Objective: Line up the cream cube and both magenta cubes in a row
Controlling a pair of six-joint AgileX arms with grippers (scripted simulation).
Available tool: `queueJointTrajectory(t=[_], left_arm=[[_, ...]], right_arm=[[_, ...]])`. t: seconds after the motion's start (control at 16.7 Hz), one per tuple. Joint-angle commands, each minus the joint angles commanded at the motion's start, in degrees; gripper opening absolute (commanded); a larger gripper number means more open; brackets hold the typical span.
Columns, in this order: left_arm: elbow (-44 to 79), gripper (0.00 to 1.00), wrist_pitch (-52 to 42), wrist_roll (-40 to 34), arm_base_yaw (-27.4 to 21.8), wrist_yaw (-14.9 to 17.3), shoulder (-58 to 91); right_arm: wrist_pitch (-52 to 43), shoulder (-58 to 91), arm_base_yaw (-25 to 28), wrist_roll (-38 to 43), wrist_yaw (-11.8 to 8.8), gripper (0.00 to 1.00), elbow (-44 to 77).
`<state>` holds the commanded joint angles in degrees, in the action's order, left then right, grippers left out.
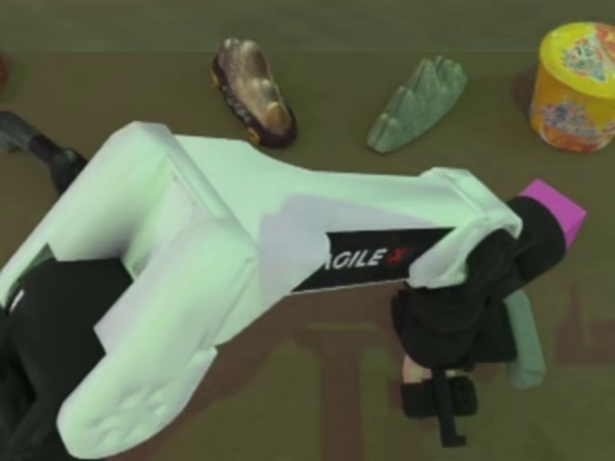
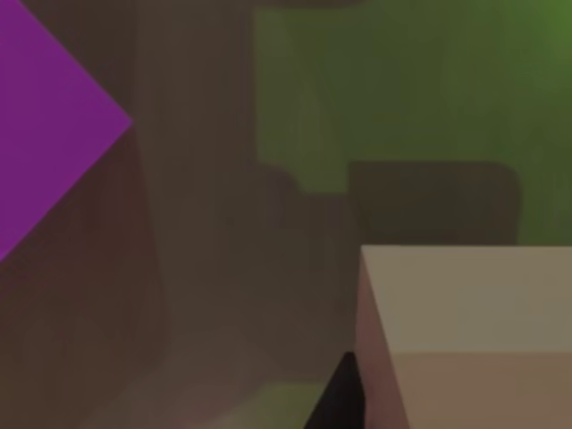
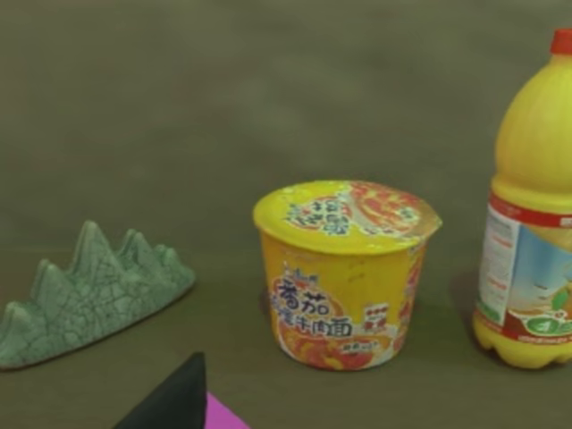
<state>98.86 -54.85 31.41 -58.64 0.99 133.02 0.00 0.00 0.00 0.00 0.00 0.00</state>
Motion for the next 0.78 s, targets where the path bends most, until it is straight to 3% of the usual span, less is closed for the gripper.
queueJointTrajectory(t=[0.48,0.78], left_arm=[[0.0,0.98,0.0,0.0,0.0,0.0,0.0],[0.0,1.0,0.0,0.0,0.0,0.0,0.0]], right_arm=[[0.0,0.0,0.0,0.0,0.0,1.0,0.0],[0.0,0.0,0.0,0.0,0.0,1.0,0.0]])
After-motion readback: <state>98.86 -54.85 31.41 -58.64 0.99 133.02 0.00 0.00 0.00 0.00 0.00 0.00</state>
